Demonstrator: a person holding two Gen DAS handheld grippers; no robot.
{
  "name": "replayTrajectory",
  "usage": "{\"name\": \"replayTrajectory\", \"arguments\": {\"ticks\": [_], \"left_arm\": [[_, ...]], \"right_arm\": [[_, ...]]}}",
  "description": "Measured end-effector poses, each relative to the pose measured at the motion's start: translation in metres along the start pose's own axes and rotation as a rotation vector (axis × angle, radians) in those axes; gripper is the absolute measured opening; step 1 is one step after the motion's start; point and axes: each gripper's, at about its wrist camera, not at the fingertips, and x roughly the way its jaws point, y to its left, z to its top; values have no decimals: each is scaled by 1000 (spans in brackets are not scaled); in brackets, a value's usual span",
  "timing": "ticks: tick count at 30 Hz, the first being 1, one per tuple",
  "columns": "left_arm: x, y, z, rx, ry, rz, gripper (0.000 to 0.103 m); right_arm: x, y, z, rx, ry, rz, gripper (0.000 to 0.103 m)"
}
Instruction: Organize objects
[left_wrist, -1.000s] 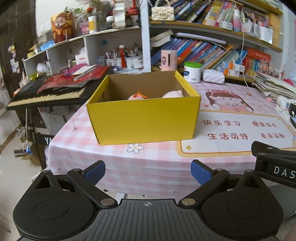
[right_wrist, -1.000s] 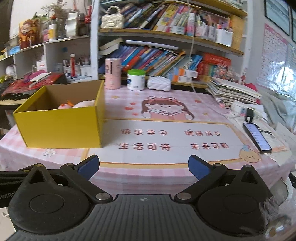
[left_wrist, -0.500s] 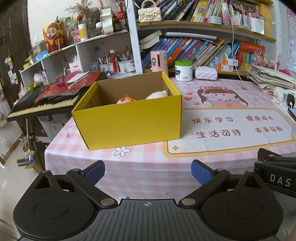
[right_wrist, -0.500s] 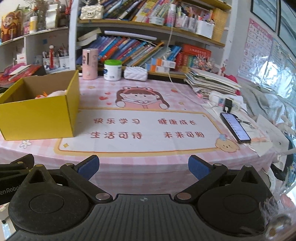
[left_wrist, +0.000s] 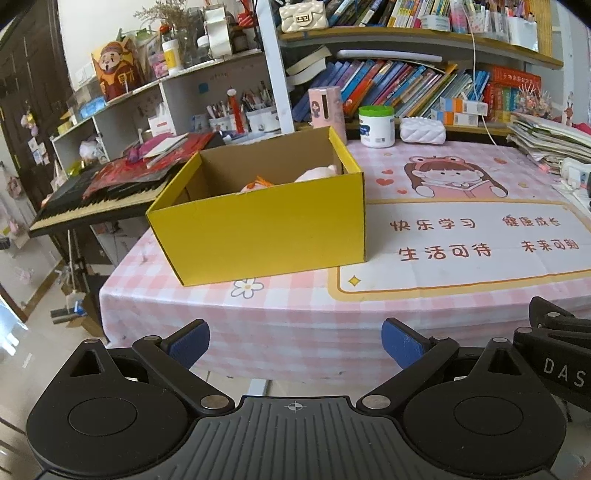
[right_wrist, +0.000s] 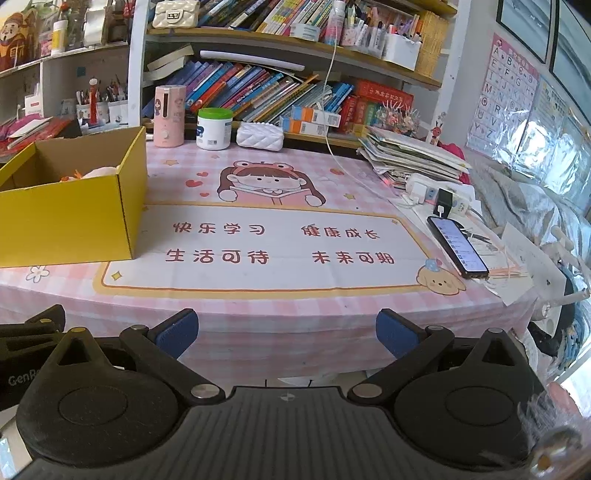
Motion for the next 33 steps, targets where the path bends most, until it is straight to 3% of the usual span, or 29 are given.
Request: {"name": "replayTrajectory", "arguments": {"ticks": [20,33], "left_arm": [[-10,-2,3,-6,-55,12,103],[-12,0,3,-24,-48,2,103]], "right_arm": [[2,-1,-1,-8,15,-42,103],[0,-2,-1,-6,12,-44,103]]}}
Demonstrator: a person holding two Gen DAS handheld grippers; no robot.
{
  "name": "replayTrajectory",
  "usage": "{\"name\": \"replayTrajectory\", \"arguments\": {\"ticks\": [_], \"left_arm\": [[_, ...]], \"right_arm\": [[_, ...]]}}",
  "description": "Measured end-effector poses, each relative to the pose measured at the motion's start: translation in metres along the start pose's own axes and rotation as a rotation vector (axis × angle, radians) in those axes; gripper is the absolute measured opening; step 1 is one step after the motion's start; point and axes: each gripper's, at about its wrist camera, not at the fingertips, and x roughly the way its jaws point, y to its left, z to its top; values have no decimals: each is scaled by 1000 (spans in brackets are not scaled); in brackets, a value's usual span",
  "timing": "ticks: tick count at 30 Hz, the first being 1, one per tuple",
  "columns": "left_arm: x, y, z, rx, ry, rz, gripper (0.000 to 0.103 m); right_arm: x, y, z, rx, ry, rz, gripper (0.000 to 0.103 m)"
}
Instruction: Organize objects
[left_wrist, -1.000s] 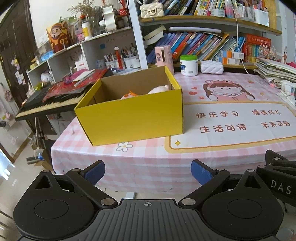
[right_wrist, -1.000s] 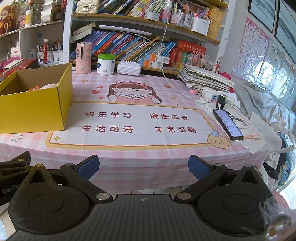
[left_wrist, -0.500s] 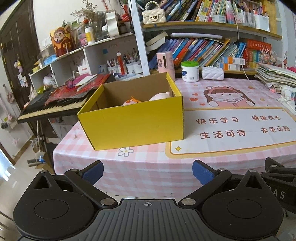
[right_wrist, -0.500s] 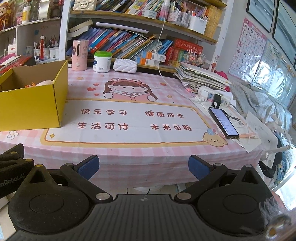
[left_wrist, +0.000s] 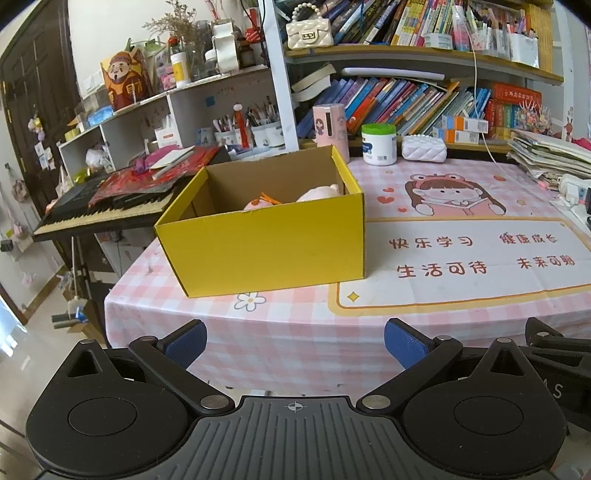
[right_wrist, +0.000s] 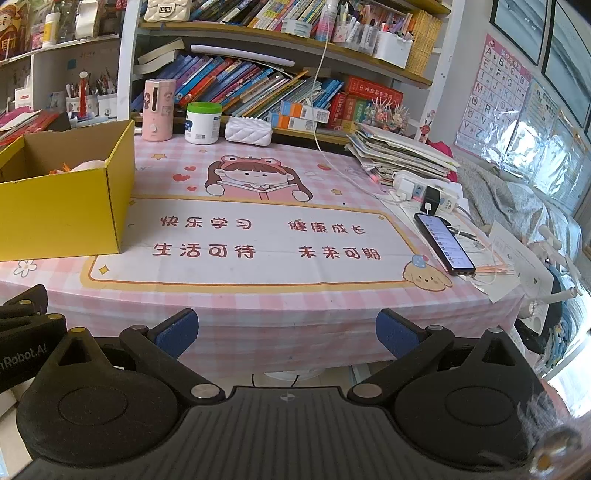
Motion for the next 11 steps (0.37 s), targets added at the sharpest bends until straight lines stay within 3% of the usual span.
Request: {"name": "replayTrajectory", "arguments": {"ticks": [11], "left_arm": [[-3,4,0,-37,-7,-23,103]], "right_arm": [[-2,0,-1,1,-3,-1,103]]}}
